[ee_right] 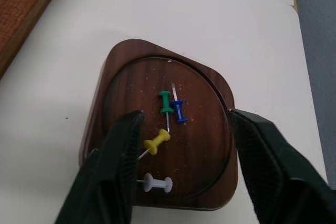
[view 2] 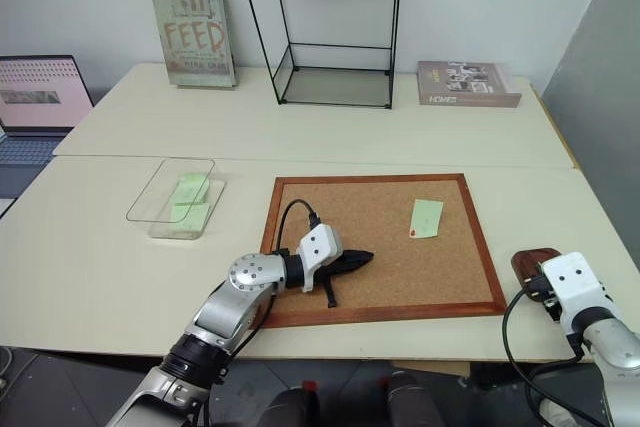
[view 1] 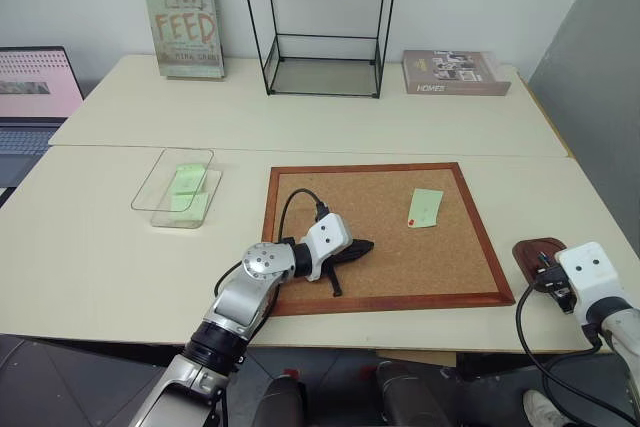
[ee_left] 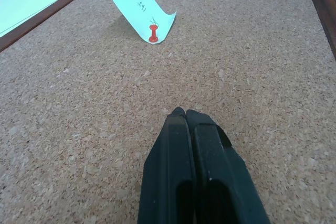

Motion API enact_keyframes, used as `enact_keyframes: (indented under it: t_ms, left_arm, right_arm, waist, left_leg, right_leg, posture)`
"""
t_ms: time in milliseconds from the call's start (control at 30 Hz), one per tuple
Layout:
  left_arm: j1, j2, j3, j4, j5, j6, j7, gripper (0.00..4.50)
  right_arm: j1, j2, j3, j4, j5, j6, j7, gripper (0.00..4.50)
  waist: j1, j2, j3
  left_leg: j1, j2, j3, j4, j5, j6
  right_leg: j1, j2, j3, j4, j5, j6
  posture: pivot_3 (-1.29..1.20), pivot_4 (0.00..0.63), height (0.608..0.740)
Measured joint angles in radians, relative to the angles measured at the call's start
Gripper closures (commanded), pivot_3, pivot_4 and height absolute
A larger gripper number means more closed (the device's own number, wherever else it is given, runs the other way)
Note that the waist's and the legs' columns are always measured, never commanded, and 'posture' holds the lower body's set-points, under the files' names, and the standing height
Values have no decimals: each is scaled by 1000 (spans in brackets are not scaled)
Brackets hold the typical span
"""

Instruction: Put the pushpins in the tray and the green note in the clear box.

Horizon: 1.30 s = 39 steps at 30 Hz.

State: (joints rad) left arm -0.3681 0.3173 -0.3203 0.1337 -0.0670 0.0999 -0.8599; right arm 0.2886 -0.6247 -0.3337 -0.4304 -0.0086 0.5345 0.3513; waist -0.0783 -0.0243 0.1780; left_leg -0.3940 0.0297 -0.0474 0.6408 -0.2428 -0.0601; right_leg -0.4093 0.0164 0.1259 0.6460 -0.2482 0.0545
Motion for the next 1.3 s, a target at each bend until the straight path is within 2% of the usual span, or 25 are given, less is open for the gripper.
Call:
enact_keyframes:
  t_ms: [167, 267, 333, 433, 567, 667, 867, 1100, 1233, 1300]
  left_arm:
    - [0, 1, 1, 1, 0, 2, 1, 4500]
    - [1, 0, 5, 3, 0, 3, 2, 4500]
    - [-2, -5, 6, 10, -1, 3, 2, 4500]
    - [-7, -13, 5, 17, -3, 3, 0, 4500]
    - [-15, -22, 7, 28, -4, 6, 0, 4500]
    - [-19, -28, 8, 34, -4, 7, 0, 4500]
    - [-26, -30, 11, 42, -4, 8, 0, 4500]
    - [-29, -33, 11, 45, -4, 9, 0, 4500]
    - [-30, -33, 12, 47, -4, 8, 1, 4500]
    - [-30, -33, 13, 47, -4, 8, 2, 4500]
  right_arm:
    - [-45, 12, -67, -72, 98, 12, 47, 1549]
    - [-117, 38, -87, -135, 235, 58, 102, 1549]
    - [-172, 72, -56, -182, 328, 100, 126, 1549]
    - [-211, 107, 34, -200, 380, 139, 132, 1549]
    - [-276, 177, 214, -147, 377, 147, 126, 1549]
    - [-316, 202, 284, -67, 337, 116, 116, 1549]
    - [-397, 229, 360, 82, 274, 41, 104, 1549]
    - [-462, 242, 386, 219, 226, -30, 104, 1549]
    - [-467, 252, 392, 276, 214, -62, 103, 2131]
    - [-471, 253, 392, 284, 207, -76, 102, 2581]
  waist:
    - [-1, 0, 0]
    - [-3, 0, 0]
    - [-4, 0, 0]
    - [-1, -1, 0]
    - [1, 0, 0]
    - [4, -1, 0]
    - [4, 0, 0]
    - [5, 0, 0]
    - [5, 0, 0]
    - [5, 0, 0]
  left_leg:
    - [0, 0, 0, 0, 0, 0]
    - [1, 0, -1, 1, 0, 0]
    - [1, 0, -2, 1, 0, 0]
    - [1, -1, -2, 1, 0, 0]
    - [1, -1, -3, 1, 0, 0]
    - [0, -1, -2, 2, 0, 0]
    - [1, -1, -3, 2, 0, 1]
    - [0, -1, -3, 2, 0, 1]
    - [0, -1, -3, 2, 0, 1]
    - [0, -1, -3, 2, 0, 1]
  right_leg:
    - [1, 0, 0, 0, 0, 1]
    - [2, 0, 0, 0, 0, 1]
    - [2, 0, -1, 0, 0, 1]
    - [3, 0, -1, 0, 0, 1]
    - [3, 0, -1, 0, 0, 1]
    - [3, 0, -1, -1, 1, 1]
    - [3, 0, -1, 0, 1, 1]
    - [3, 0, -1, 0, 1, 2]
    - [3, 0, -1, 0, 1, 2]
    - [3, 0, -1, 0, 2, 3]
  posture:
    - [0, 150, 740]
    - [0, 150, 740]
    - [0, 150, 740]
    - [0, 150, 740]
    - [0, 150, 740]
    - [0, 150, 740]
    - [0, 150, 740]
    - [0, 150, 740]
    - [0, 150, 740]
    - [0, 150, 740]
